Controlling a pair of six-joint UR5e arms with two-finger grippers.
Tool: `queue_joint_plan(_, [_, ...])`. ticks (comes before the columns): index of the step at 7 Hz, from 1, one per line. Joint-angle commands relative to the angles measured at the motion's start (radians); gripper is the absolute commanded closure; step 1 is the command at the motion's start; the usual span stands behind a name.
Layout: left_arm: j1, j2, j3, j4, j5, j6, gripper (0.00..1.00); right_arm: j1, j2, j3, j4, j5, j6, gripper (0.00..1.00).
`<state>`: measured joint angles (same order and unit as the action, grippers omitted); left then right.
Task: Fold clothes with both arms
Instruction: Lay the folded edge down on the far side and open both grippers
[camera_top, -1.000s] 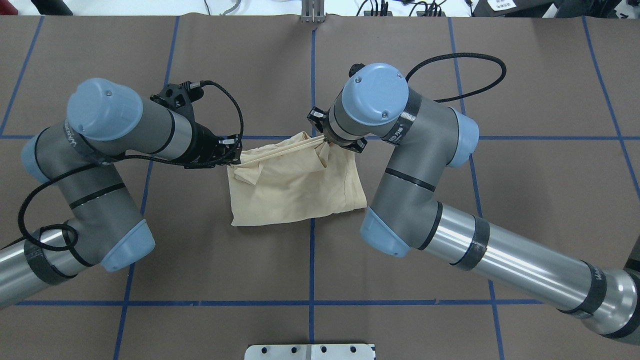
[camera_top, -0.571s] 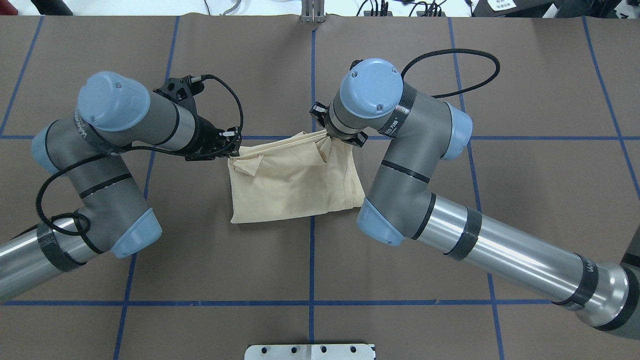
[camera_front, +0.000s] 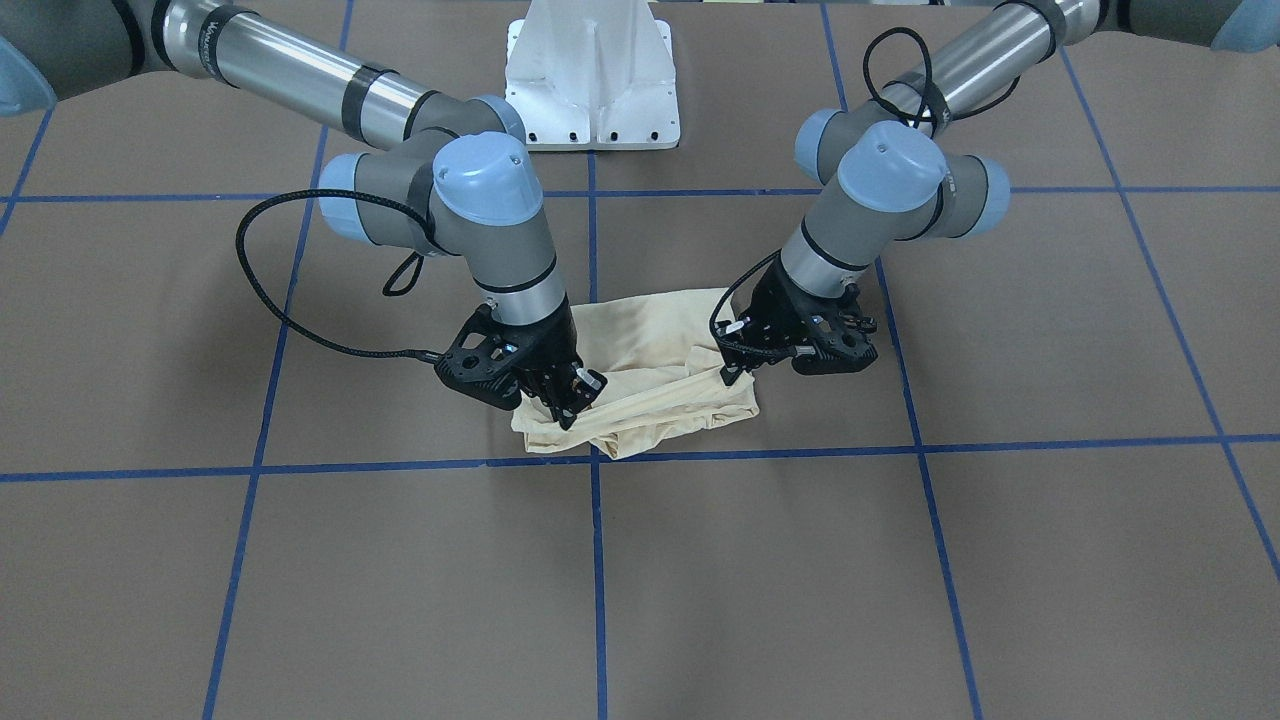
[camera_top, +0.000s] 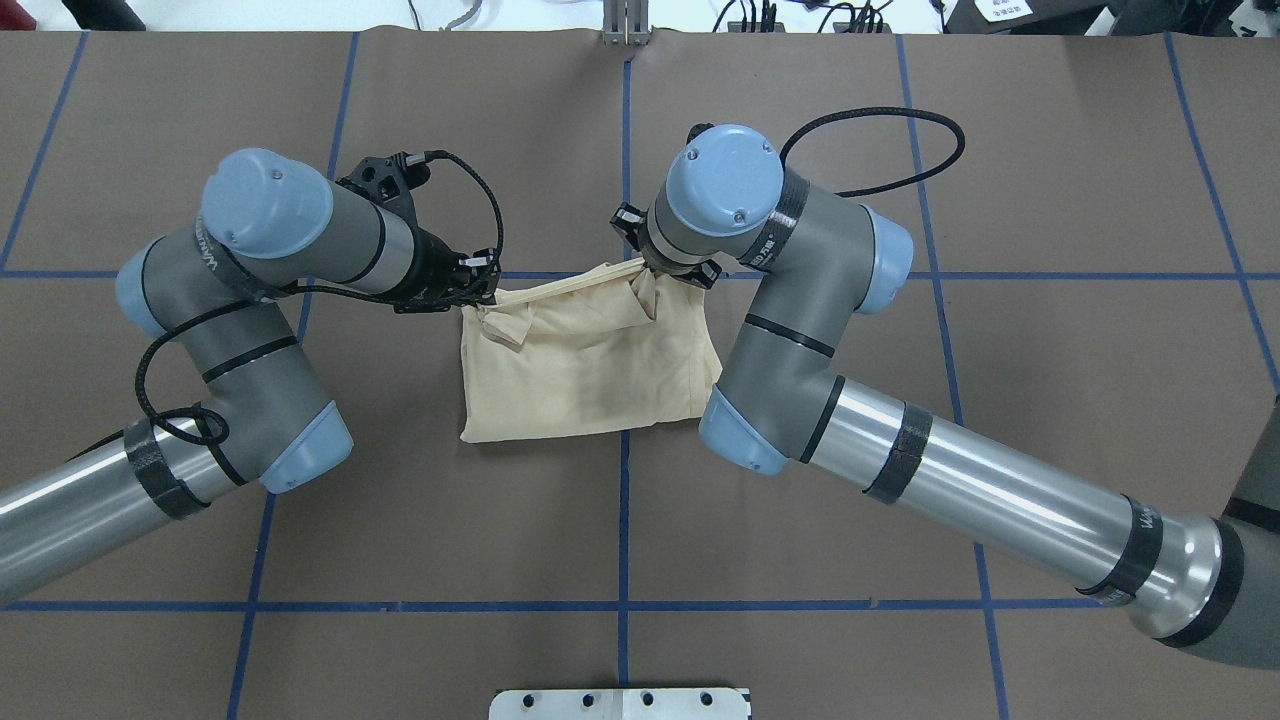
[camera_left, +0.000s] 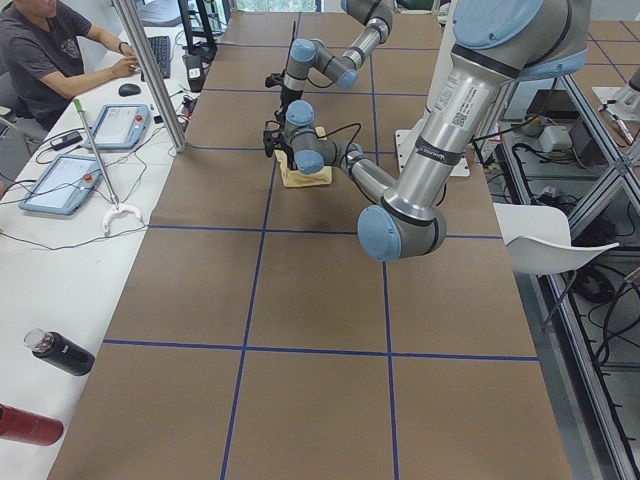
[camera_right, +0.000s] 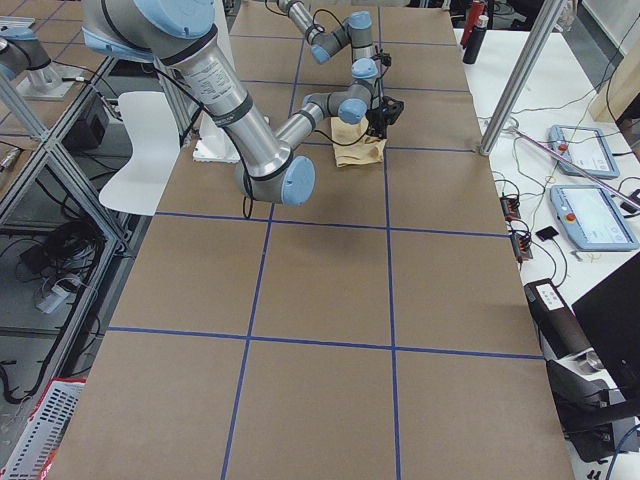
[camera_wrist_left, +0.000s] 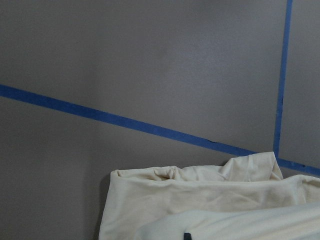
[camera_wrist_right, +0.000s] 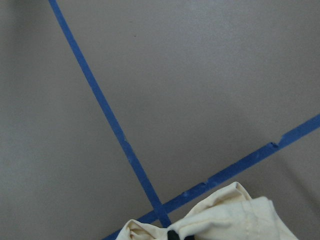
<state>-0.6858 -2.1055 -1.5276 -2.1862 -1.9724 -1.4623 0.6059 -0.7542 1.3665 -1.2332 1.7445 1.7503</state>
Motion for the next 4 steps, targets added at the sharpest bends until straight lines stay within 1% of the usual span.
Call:
queue_joint_plan(1, [0.0,-0.002,0.007,-0.006,0.003,0.002,1.0,-0.002,0.015,-0.009,0.003,0.001,0.0,1.0])
queue_joint_plan(3, [0.0,-0.001,0.004,-0.016,0.001,0.004,1.0,-0.003,0.027,-0.032,0.003,0.001,0.0,1.0])
queue_joint_plan(4, [0.0,0.001,0.006,-0.044,0.001,0.004,0.63,-0.003,0.032,-0.041,0.004,0.001,0.0,1.0])
